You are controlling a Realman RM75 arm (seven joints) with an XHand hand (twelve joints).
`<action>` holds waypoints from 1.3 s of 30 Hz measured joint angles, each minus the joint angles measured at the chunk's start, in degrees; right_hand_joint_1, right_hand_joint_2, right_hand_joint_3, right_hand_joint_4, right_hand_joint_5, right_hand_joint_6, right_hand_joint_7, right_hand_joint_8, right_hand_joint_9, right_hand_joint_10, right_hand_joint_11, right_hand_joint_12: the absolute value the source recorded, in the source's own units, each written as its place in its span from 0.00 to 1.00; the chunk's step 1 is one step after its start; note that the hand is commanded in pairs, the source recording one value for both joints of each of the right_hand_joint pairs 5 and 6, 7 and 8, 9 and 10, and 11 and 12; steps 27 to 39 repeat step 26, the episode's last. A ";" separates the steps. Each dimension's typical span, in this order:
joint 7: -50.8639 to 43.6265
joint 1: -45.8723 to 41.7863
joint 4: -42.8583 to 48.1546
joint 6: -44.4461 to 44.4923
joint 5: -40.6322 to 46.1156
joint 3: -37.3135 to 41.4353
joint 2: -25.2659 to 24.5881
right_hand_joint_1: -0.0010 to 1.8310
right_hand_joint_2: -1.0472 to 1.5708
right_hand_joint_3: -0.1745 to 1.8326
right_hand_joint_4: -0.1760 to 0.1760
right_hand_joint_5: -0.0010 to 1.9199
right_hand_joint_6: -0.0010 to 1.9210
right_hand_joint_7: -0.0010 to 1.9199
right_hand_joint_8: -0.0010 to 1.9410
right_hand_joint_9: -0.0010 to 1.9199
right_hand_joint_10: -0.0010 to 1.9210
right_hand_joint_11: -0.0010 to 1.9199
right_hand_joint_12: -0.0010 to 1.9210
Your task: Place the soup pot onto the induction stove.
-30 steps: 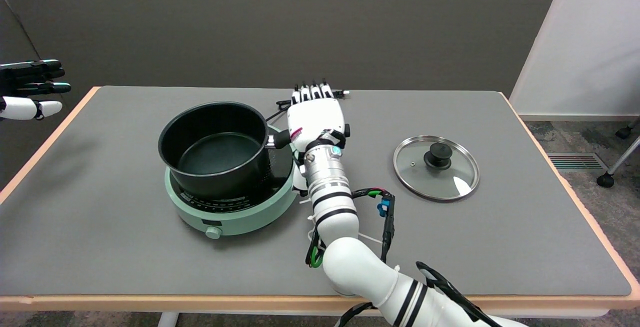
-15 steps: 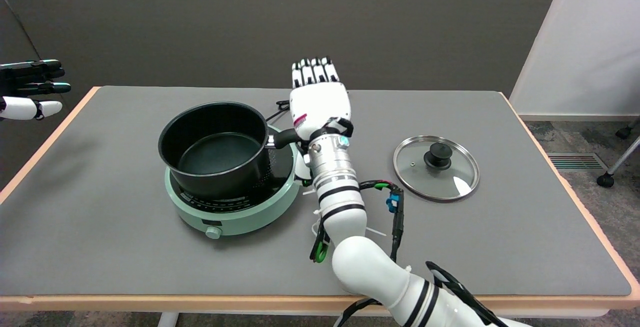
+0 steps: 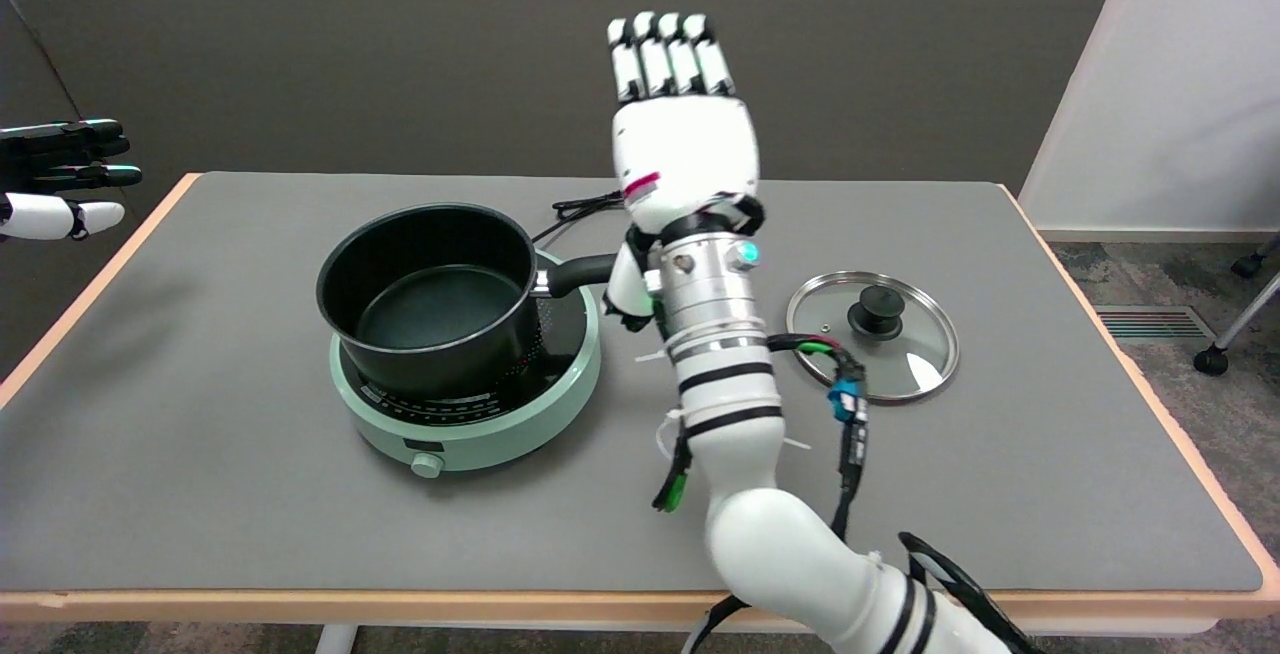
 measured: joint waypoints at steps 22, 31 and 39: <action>4.77 -8.76 8.81 17.63 -14.22 2.99 10.85 0.65 0.15 0.77 0.42 0.04 0.04 0.04 0.04 0.04 0.04 0.04 0.04; 5.12 -9.79 8.27 20.39 -14.19 4.31 12.63 0.65 0.14 0.77 0.43 0.03 0.03 0.03 0.03 0.03 0.03 0.03 0.03; 5.12 -9.79 8.27 20.39 -14.19 4.31 12.63 0.65 0.14 0.77 0.43 0.03 0.03 0.03 0.03 0.03 0.03 0.03 0.03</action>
